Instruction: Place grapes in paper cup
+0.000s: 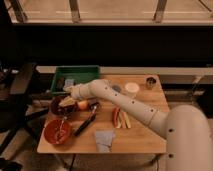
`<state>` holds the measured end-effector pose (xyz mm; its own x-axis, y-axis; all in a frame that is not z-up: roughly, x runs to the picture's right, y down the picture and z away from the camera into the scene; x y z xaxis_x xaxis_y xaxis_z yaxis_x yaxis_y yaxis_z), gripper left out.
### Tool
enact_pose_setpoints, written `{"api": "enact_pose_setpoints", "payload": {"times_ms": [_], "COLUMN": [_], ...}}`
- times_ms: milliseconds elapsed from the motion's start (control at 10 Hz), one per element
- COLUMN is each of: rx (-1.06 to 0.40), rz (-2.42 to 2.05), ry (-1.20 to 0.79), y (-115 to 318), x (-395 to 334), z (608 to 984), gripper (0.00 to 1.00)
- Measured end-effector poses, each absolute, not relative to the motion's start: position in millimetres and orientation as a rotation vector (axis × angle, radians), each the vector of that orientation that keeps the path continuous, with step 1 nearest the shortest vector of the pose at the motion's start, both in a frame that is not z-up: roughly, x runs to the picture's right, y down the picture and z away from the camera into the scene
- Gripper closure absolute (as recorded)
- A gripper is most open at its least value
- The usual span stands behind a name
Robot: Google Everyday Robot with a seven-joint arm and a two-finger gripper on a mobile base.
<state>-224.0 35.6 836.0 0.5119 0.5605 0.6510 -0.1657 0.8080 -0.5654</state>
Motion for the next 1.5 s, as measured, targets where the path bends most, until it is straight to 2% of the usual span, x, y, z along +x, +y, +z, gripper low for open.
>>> {"api": "enact_pose_setpoints", "payload": {"times_ms": [800, 1500], "rx": [-0.589, -0.576], "rz": [0.405, 0.398], "ry": [-0.940, -0.942], "y": [59.9, 63.5], "x": [-237.7, -241.6], "z": [852.3, 857.4], "gripper": [0.35, 0.35]}}
